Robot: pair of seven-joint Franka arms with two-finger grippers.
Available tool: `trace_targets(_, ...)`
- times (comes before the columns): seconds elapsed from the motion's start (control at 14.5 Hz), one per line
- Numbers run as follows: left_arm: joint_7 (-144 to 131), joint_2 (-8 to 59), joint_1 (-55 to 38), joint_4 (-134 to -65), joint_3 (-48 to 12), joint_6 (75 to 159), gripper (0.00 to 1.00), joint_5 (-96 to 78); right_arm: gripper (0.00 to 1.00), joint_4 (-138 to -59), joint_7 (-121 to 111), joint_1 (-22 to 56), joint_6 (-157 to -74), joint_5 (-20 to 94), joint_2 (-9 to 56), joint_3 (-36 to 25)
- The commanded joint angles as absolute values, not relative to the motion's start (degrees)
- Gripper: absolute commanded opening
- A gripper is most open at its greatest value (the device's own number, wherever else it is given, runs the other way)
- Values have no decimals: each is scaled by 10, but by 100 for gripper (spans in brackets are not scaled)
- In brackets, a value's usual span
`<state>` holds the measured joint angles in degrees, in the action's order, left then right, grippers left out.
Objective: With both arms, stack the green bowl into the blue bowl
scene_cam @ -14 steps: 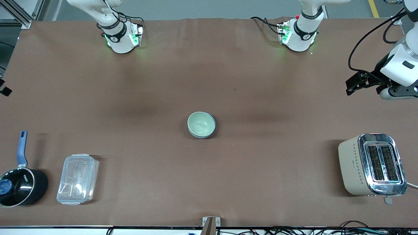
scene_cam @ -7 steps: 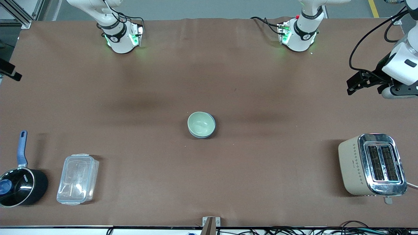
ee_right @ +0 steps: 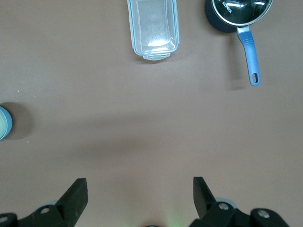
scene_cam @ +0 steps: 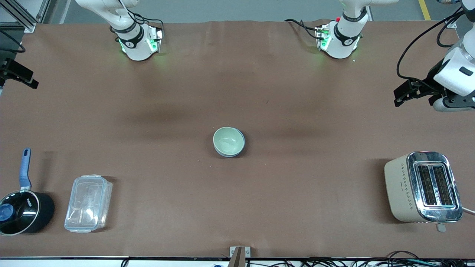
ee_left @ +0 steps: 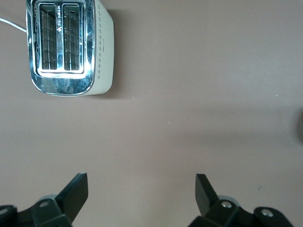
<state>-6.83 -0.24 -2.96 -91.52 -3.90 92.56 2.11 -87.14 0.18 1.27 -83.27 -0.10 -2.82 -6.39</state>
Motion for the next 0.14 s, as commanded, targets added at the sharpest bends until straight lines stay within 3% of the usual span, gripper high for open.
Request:
trace_targets(0.0,-56,-7,-26,-908,-42,914,100,-7,99,-902,1,10,-855,5,-49,-63)
trace_targets(0.07,-57,-7,-26,-908,-42,914,100,-10,99,-901,1,9,-855,5,-49,-63)
